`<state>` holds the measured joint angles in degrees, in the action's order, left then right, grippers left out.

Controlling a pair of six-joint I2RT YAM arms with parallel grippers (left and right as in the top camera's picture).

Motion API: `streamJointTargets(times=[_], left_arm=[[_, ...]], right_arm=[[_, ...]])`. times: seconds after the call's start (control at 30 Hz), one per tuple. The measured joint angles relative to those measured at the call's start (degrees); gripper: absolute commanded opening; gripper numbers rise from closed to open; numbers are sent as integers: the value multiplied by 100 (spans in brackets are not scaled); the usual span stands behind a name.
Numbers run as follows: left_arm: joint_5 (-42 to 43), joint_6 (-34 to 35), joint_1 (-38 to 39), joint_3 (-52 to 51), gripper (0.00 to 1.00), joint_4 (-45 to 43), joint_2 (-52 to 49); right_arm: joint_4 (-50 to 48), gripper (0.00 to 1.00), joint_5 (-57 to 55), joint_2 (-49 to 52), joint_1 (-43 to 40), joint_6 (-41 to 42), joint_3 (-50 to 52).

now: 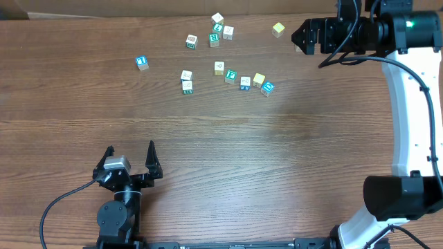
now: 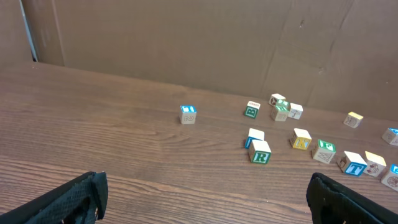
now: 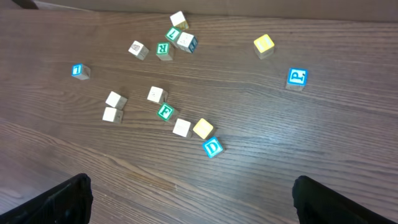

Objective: Form a horizontal line

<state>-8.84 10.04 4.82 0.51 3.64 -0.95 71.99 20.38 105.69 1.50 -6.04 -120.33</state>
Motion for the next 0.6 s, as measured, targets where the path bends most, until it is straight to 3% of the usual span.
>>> streamJointTargets(times=[0.6], left_arm=[[0,0,0,0,99,0,0]], right_arm=[[17,100,426,4,0,11,24]])
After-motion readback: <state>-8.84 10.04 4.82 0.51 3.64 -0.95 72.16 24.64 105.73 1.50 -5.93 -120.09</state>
